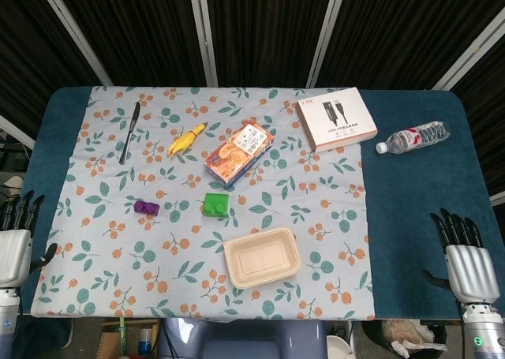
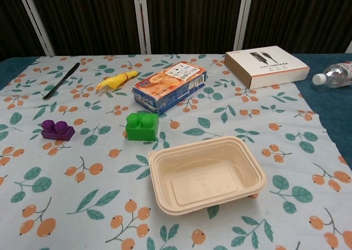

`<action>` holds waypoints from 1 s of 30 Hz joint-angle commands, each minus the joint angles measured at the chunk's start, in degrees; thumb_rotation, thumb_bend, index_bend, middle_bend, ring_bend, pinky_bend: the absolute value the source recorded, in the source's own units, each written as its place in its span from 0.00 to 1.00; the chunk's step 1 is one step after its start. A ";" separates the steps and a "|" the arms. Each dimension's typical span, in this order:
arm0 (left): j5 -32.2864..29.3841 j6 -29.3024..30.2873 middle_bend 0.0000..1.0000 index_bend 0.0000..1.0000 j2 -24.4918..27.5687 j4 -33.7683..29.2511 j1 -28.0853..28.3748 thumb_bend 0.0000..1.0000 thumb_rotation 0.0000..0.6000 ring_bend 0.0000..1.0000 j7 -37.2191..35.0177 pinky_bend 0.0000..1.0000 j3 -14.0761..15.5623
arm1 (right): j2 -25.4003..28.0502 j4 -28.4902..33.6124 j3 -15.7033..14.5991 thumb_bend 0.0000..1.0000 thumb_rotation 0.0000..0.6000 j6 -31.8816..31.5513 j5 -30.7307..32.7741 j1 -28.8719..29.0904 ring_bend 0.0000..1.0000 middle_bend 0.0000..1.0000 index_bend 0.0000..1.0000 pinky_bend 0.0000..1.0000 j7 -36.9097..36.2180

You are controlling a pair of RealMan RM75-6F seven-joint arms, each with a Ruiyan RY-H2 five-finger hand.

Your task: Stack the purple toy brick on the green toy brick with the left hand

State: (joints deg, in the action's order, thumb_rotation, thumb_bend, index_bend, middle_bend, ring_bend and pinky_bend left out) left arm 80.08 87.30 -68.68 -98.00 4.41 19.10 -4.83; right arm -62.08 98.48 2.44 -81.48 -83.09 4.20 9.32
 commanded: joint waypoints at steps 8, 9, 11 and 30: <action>0.09 -0.10 0.06 0.05 -0.30 0.38 0.17 0.29 1.00 0.00 -0.67 0.00 -0.08 | 0.03 0.17 -0.10 0.08 1.00 -0.47 -0.29 -0.23 0.00 0.01 0.08 0.00 -0.18; 0.14 -0.19 0.08 0.07 -0.62 0.86 0.36 0.30 1.00 0.00 -0.96 0.00 -0.23 | 0.09 0.19 -0.10 0.08 1.00 -0.59 -0.36 -0.28 0.00 0.01 0.08 0.00 -0.35; -0.33 -0.76 0.11 0.10 -1.22 1.80 0.69 0.29 1.00 0.00 -0.94 0.00 -0.43 | 0.20 0.21 -0.16 0.08 1.00 -0.70 -0.49 -0.37 0.00 0.01 0.08 0.00 -0.63; -20.52 -16.87 0.21 0.24 -10.33 5.83 16.15 0.29 1.00 0.00 14.76 0.00 -11.40 | -0.10 0.64 0.00 0.08 1.00 1.06 -0.16 0.71 0.00 0.01 0.09 0.00 0.09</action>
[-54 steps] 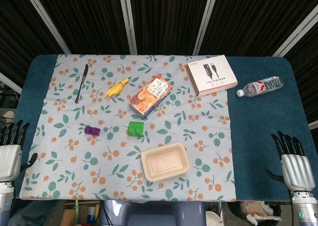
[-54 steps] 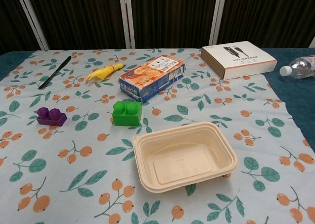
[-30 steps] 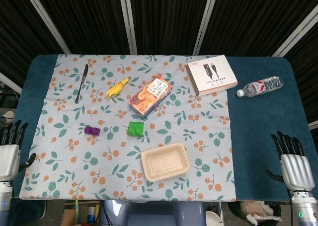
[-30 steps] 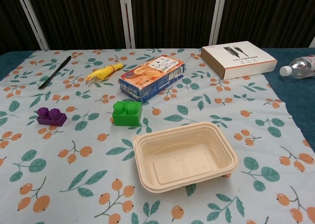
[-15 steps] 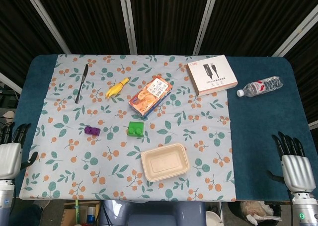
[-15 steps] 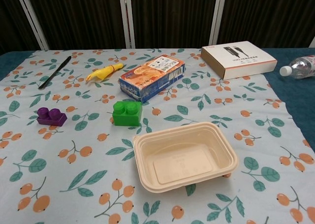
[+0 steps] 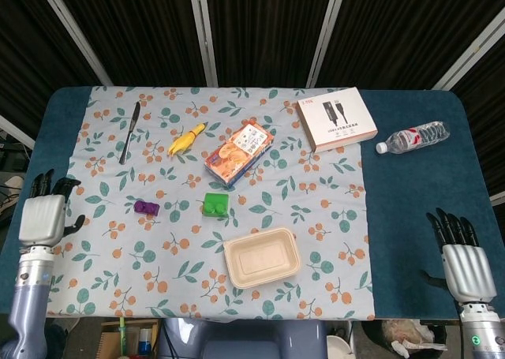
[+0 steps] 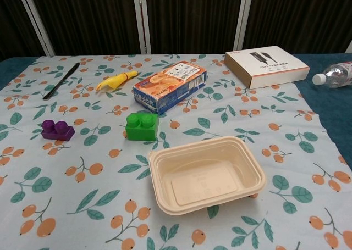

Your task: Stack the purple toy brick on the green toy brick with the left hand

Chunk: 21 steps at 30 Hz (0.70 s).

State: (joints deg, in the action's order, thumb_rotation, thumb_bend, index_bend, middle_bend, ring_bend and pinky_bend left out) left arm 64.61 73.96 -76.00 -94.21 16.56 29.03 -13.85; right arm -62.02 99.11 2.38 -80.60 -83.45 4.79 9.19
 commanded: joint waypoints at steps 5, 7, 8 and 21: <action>-10.97 -5.22 0.21 0.24 -7.31 5.46 8.78 0.29 1.00 0.00 11.22 0.00 -4.10 | -0.24 0.02 0.30 0.08 1.00 0.39 0.87 0.27 0.00 0.01 0.08 0.00 0.62; -13.14 -6.44 0.21 0.23 -9.92 6.76 10.89 0.29 1.00 0.00 13.50 0.00 -3.92 | -0.35 -0.10 0.34 0.08 1.00 0.70 1.29 0.36 0.00 0.01 0.08 0.00 0.78; -14.26 -6.74 0.21 0.23 -11.53 7.67 11.88 0.29 1.00 0.00 14.71 0.00 -3.75 | -0.42 -0.21 0.40 0.08 1.00 0.91 1.57 0.44 0.00 0.01 0.08 0.00 0.81; -16.47 -4.72 0.23 0.25 -19.51 13.21 15.05 0.29 1.00 0.00 17.17 0.00 -0.03 | -0.23 -0.51 0.59 0.08 1.00 1.11 2.07 0.64 0.00 0.01 0.09 0.00 0.08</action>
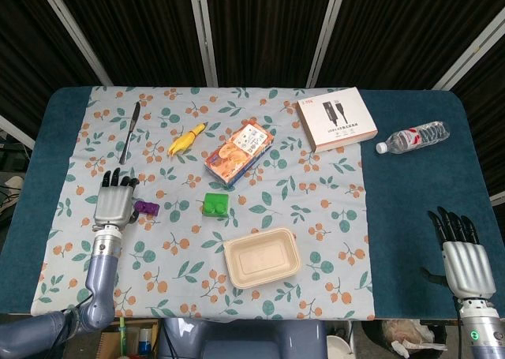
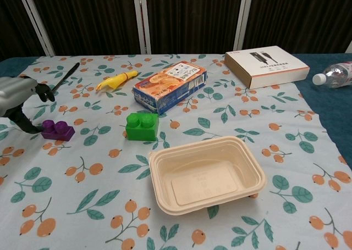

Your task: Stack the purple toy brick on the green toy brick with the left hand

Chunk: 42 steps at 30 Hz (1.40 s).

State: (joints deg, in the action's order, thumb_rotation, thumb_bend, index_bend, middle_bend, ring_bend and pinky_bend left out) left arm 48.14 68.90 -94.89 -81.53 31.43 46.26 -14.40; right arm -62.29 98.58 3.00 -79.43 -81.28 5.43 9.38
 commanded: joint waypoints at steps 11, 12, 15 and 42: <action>-0.77 0.16 0.25 0.26 -3.15 3.35 1.44 0.29 1.00 0.00 0.81 0.00 1.82 | 0.02 0.18 -0.19 0.08 1.00 -0.15 -0.34 0.01 0.00 0.01 0.08 0.00 -0.09; -0.73 0.18 0.25 0.26 -3.51 3.66 1.60 0.29 1.00 0.00 0.82 0.00 1.87 | -0.01 0.14 -0.20 0.08 1.00 -0.16 -0.30 0.00 0.00 0.01 0.09 0.00 -0.09; -0.26 0.46 0.26 0.27 -4.44 4.39 1.97 0.29 1.00 0.00 0.88 0.00 2.19 | 0.06 0.19 -0.13 0.08 1.00 -0.19 -0.18 0.01 0.00 0.01 0.08 0.00 -0.17; 0.43 1.92 0.35 0.37 -7.58 7.88 2.14 0.30 1.00 0.01 1.26 0.00 3.07 | -0.09 -0.05 -0.34 0.08 1.00 0.54 -0.19 0.44 0.00 0.01 0.08 0.00 -0.16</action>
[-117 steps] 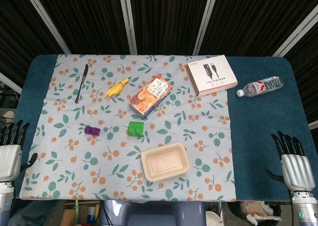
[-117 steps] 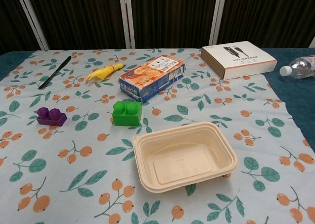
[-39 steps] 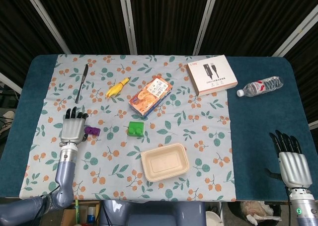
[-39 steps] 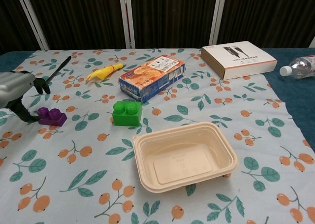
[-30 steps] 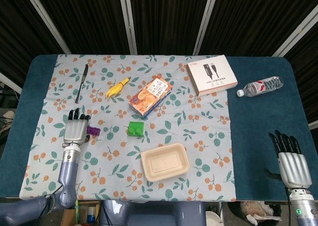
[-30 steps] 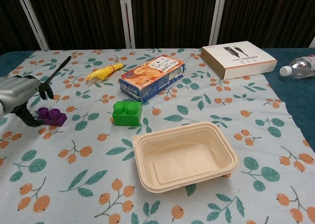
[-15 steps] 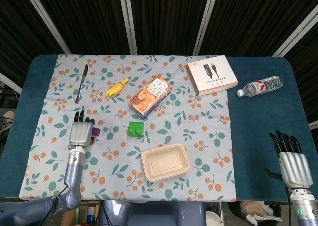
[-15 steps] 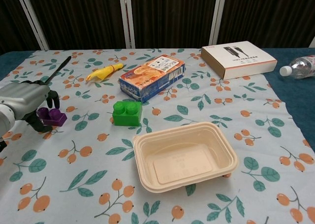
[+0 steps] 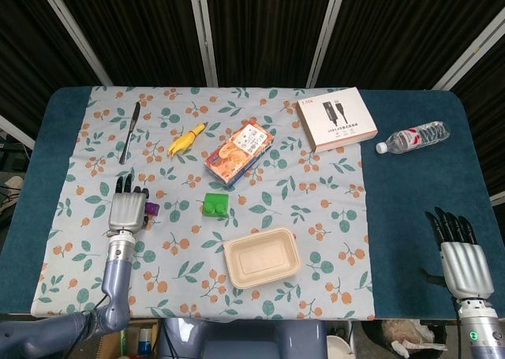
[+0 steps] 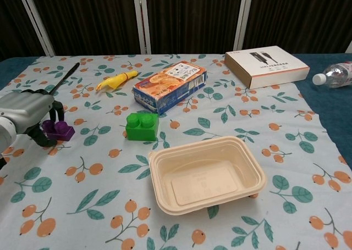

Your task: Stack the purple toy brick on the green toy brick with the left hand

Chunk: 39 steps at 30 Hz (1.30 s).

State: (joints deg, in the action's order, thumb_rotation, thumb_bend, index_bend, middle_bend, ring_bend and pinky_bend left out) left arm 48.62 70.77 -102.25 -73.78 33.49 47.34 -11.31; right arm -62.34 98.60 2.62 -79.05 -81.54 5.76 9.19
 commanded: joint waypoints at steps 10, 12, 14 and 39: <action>-0.03 0.71 0.38 0.41 -1.21 0.35 0.32 0.32 1.00 0.02 1.41 0.00 -0.05 | 0.22 -0.06 0.01 0.08 1.00 -0.15 -0.12 0.01 0.00 0.01 0.09 0.00 -0.54; 0.00 0.84 0.39 0.41 -1.31 0.34 0.39 0.33 1.00 0.02 1.73 0.00 -0.05 | 0.26 0.00 -0.03 0.08 1.00 -0.20 -0.25 -0.01 0.00 0.01 0.09 0.00 -0.56; 0.06 0.99 0.39 0.41 -1.40 0.34 0.45 0.34 1.00 0.02 1.97 0.00 -0.07 | 0.28 0.03 -0.06 0.08 1.00 -0.21 -0.30 -0.01 0.00 0.01 0.08 0.00 -0.55; 0.23 1.56 0.43 0.45 -3.40 2.61 0.74 0.39 1.00 0.04 3.32 0.00 -0.13 | 0.22 -0.01 -0.03 0.08 1.00 0.36 0.40 0.19 0.00 0.01 0.08 0.00 -0.37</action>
State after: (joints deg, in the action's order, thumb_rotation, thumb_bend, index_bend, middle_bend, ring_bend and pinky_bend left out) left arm 48.83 72.29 -105.61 -71.19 34.23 50.63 -11.42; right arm -62.12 98.59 2.59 -78.69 -81.14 5.95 8.82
